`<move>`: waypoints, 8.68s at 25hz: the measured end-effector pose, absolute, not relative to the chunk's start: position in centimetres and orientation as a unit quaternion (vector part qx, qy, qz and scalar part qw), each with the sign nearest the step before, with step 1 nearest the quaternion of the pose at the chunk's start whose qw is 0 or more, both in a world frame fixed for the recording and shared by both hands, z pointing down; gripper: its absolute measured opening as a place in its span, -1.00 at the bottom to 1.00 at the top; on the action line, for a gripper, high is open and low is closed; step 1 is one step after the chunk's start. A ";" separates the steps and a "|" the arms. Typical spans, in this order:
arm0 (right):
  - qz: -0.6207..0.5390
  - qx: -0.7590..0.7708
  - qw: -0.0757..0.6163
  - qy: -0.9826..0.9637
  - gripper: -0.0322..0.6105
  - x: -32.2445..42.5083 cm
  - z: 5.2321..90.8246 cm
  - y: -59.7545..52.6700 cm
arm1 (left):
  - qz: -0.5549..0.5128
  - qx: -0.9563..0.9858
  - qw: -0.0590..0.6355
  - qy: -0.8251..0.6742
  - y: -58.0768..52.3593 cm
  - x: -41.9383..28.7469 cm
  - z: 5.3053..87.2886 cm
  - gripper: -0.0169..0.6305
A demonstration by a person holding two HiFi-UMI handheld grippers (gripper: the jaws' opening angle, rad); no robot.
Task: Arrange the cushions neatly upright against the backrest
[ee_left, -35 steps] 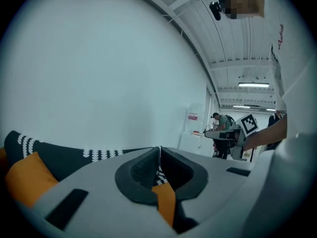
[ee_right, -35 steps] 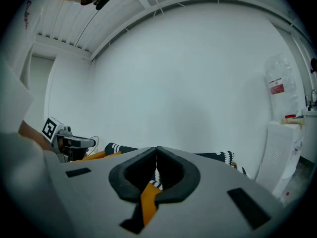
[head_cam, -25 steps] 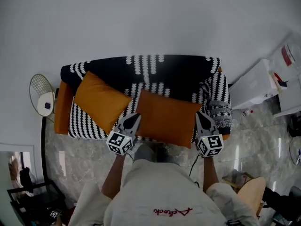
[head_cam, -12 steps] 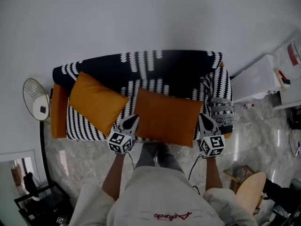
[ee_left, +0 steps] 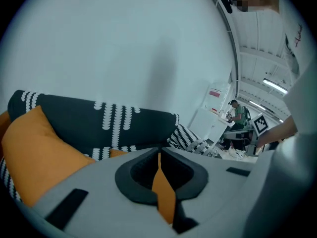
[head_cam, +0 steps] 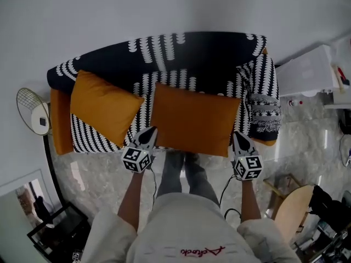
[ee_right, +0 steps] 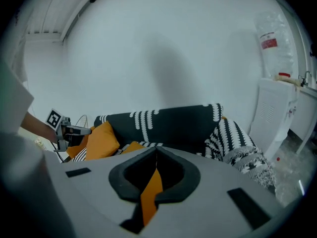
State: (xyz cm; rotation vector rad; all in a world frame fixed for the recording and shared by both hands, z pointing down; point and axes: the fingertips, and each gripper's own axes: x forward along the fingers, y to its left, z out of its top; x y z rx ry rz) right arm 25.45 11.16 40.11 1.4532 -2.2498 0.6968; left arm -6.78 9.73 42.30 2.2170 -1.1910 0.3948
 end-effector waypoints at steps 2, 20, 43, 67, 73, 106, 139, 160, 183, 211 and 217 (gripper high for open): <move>0.265 0.515 0.196 -0.792 -0.81 25.7 42.2 12.0 | 0.150 0.825 0.307 -0.451 9.8 -7.0 44.0 -0.82; 0.410 0.510 0.183 -0.734 -0.52 27.9 57.6 15.8 | 0.195 0.774 0.399 -0.451 11.2 -8.7 59.7 -0.70; 0.605 0.460 0.234 -0.606 0.60 29.3 75.0 10.7 | 0.369 0.689 0.519 -0.346 6.5 -9.7 75.4 0.44; 0.479 0.461 0.243 -0.706 -0.45 27.0 65.8 7.8 | 0.245 0.761 0.472 -0.372 6.6 -7.6 66.6 -0.54; 0.413 0.471 0.225 -0.746 -0.45 26.6 60.3 0.6 | 0.204 0.783 0.428 -0.402 0.9 -8.2 61.3 -0.54; 0.293 0.473 0.276 -0.784 -0.07 22.9 62.1 -21.5 | 0.225 0.777 0.354 -0.470 -16.5 -13.4 63.6 -0.16; 0.247 0.498 0.212 -0.804 -0.79 21.6 50.7 -9.9 | 0.151 0.780 0.313 -0.521 -7.3 -13.2 51.4 -0.72; 0.157 0.223 0.183 -0.945 -0.81 -7.4 37.6 -1.3 | 0.071 0.696 0.258 -0.666 13.3 -27.8 37.9 -0.86; 0.088 -0.021 0.204 -0.975 -0.81 -28.5 33.0 15.5 | 0.000 0.554 0.256 -0.792 32.3 -39.1 34.3 -0.86; 0.159 0.067 0.258 -0.951 -0.81 -41.3 41.8 4.1 | 0.016 0.614 0.316 -0.723 16.7 -55.4 41.9 -0.86; 0.171 0.094 0.275 -0.942 -0.81 -46.4 42.8 2.1 | 0.013 0.627 0.338 -0.702 14.4 -60.6 43.6 -0.86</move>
